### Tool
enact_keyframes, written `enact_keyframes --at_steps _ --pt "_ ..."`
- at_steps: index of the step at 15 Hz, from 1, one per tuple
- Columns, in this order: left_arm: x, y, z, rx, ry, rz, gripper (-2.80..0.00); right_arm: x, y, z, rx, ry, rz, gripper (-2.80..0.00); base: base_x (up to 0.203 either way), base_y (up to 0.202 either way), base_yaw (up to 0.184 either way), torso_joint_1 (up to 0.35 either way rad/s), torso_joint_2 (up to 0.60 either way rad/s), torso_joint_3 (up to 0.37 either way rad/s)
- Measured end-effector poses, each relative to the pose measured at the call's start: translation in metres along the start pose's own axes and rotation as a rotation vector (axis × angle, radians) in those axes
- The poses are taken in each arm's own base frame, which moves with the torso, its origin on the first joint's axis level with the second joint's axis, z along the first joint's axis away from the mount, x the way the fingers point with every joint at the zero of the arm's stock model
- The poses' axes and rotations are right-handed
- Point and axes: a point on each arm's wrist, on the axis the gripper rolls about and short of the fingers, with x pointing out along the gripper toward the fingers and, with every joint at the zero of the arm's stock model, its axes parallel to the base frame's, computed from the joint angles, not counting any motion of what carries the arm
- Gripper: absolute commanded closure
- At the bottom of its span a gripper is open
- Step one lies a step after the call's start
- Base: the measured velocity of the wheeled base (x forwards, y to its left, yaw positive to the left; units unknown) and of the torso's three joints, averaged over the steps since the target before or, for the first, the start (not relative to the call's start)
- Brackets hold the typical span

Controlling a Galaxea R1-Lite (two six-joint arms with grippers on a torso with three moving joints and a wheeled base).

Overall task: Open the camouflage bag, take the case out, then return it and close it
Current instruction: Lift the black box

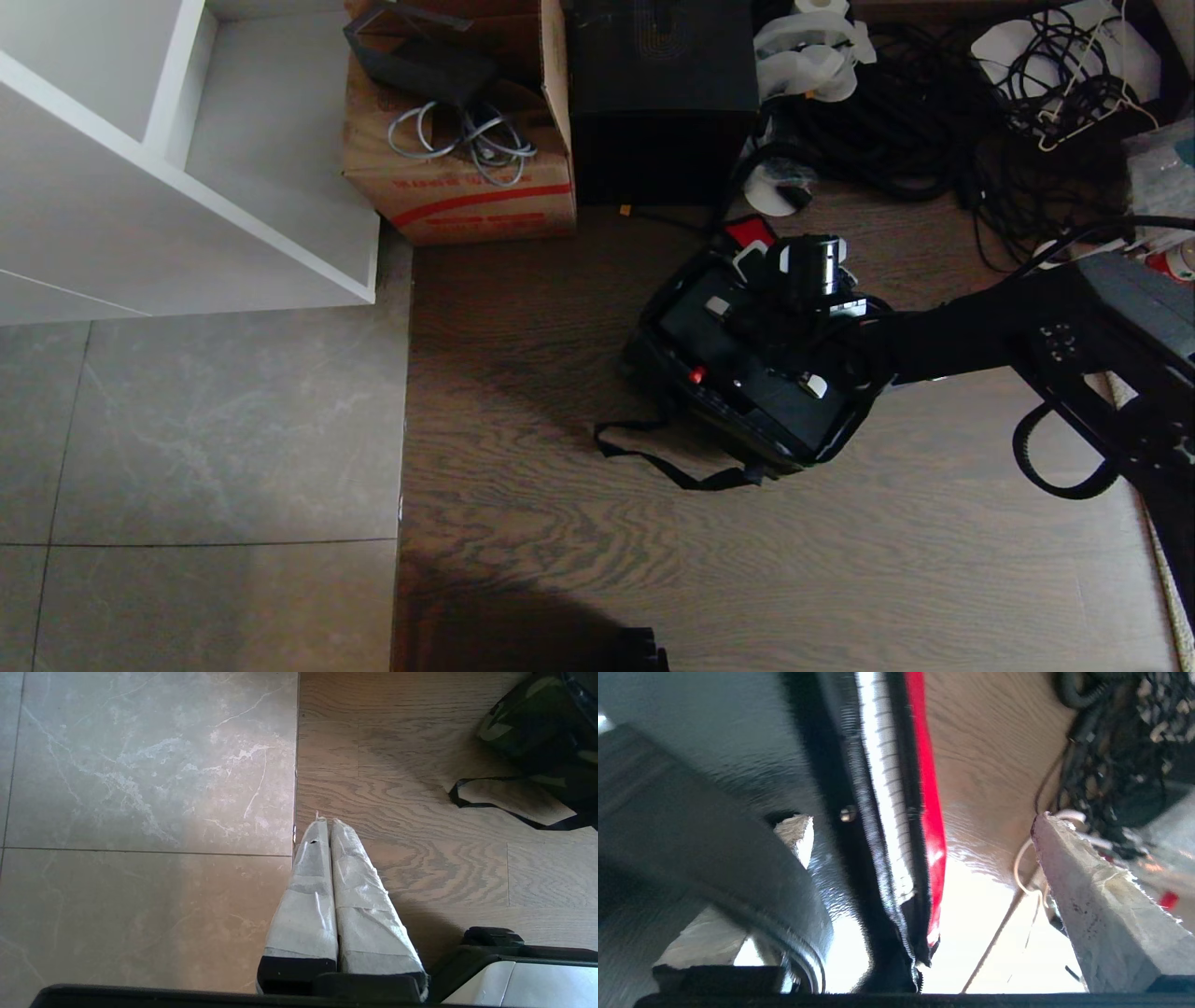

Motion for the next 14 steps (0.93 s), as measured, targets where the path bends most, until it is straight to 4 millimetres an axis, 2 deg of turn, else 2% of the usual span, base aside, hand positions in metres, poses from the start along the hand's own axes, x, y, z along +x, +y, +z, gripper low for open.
enact_keyframes --at_steps 2,3,14 --pt "0.0 0.0 0.0 0.0 0.0 0.0 0.0 0.005 -0.002 0.003 0.009 0.013 -0.029 -2.8 0.0 0.0 0.0 0.0 0.0 0.0" --pt "0.0 0.0 0.0 0.0 0.0 0.0 0.0 0.008 -0.002 0.005 0.019 0.011 -0.04 0.0 0.0 0.0 0.0 0.0 0.0 0.0" --pt "0.0 0.0 0.0 0.0 -0.001 0.0 0.0 0.013 -0.001 0.005 0.049 0.014 -0.083 0.0 0.0 0.0 0.0 0.0 0.0 0.0"
